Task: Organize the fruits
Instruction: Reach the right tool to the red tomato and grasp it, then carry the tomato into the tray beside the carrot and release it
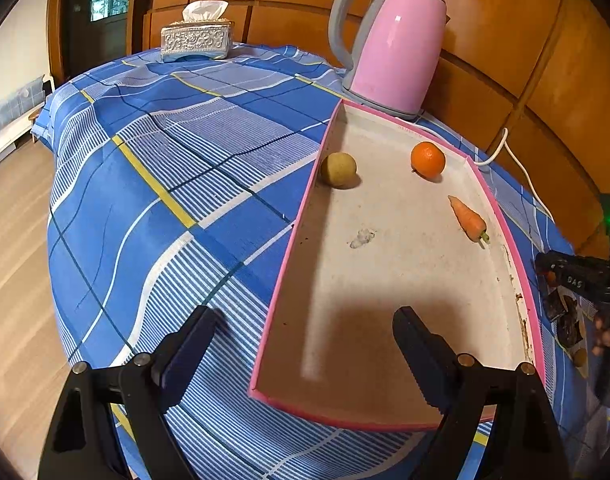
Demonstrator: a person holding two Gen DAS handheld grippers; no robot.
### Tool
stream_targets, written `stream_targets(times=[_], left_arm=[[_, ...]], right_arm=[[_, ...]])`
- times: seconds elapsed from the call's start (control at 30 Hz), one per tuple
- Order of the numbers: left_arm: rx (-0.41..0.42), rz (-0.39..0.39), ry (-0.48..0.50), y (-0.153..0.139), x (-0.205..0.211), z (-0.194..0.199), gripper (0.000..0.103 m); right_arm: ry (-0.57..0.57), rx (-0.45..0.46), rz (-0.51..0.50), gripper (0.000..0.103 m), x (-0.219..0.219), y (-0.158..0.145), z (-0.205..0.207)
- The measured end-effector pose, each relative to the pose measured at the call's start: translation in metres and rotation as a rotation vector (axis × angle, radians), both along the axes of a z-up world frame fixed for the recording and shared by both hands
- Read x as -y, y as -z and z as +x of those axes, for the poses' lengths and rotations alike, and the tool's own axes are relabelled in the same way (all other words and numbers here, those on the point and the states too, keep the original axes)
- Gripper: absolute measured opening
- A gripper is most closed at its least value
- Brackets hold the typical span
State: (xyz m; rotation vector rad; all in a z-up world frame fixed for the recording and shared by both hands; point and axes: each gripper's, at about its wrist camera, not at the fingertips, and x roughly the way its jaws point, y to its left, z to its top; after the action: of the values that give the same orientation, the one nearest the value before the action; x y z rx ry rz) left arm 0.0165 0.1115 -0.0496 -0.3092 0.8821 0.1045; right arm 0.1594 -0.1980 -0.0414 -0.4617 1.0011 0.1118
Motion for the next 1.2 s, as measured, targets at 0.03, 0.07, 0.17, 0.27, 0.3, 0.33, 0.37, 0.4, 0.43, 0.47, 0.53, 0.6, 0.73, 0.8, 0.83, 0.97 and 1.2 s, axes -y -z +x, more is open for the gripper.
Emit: stream_targets(times=[0.03, 0.07, 0.17, 0.27, 0.3, 0.33, 0.37, 0.4, 0.43, 0.47, 0.53, 0.6, 0.73, 0.8, 0.83, 0.97, 1.2], left_arm=[[0.001, 0.000, 0.000, 0.000, 0.000, 0.000, 0.091], [0.001, 0.000, 0.001, 0.000, 0.000, 0.000, 0.091], [-0.001, 0.002, 0.006, -0.001, 0.002, 0.000, 0.091], [-0.002, 0.003, 0.009, -0.002, 0.002, 0.001, 0.091], [-0.001, 0.005, 0.008, -0.003, 0.002, 0.000, 0.091], [0.000, 0.004, 0.007, -0.003, 0.002, 0.000, 0.091], [0.000, 0.003, 0.006, -0.003, 0.002, 0.000, 0.091], [0.000, 0.003, 0.006, -0.003, 0.002, -0.001, 0.091], [0.000, 0.003, 0.005, -0.003, 0.002, -0.001, 0.091], [0.001, 0.002, 0.005, -0.003, 0.002, -0.001, 0.091], [0.001, 0.002, 0.005, -0.003, 0.002, -0.001, 0.091], [0.001, 0.001, 0.005, -0.003, 0.002, -0.002, 0.091], [0.000, 0.000, 0.007, -0.003, 0.002, -0.003, 0.091], [0.001, 0.001, 0.007, -0.003, 0.002, -0.003, 0.091], [0.001, 0.000, 0.006, -0.004, 0.002, -0.003, 0.091], [-0.005, -0.002, 0.006, -0.002, 0.002, -0.003, 0.091], [-0.009, -0.003, 0.006, -0.002, 0.002, -0.003, 0.091]], right_arm=[[0.002, 0.013, 0.017, 0.025, -0.001, -0.004, -0.002], [0.004, 0.019, 0.028, 0.025, -0.003, -0.008, -0.003], [-0.006, 0.039, 0.082, 0.025, -0.010, -0.022, -0.012], [-0.046, 0.048, 0.135, 0.025, -0.022, -0.033, -0.024], [-0.055, 0.047, 0.147, 0.025, -0.027, -0.036, -0.027], [-0.054, 0.041, 0.158, 0.025, -0.030, -0.038, -0.028], [-0.061, 0.040, 0.174, 0.025, -0.033, -0.040, -0.031], [-0.068, 0.039, 0.190, 0.025, -0.038, -0.041, -0.035], [-0.073, 0.037, 0.206, 0.025, -0.042, -0.043, -0.037], [-0.078, 0.036, 0.220, 0.025, -0.045, -0.045, -0.040], [-0.090, 0.035, 0.244, 0.025, -0.052, -0.047, -0.044], [-0.108, 0.026, 0.277, 0.025, -0.059, -0.050, -0.050], [-0.159, 0.004, 0.328, 0.025, -0.074, -0.051, -0.059], [-0.182, -0.008, 0.345, 0.025, -0.082, -0.051, -0.062], [-0.195, -0.014, 0.350, 0.025, -0.087, -0.050, -0.064], [-0.227, -0.022, 0.361, 0.025, -0.100, -0.049, -0.068], [-0.234, -0.036, 0.377, 0.025, -0.115, -0.044, -0.064]])
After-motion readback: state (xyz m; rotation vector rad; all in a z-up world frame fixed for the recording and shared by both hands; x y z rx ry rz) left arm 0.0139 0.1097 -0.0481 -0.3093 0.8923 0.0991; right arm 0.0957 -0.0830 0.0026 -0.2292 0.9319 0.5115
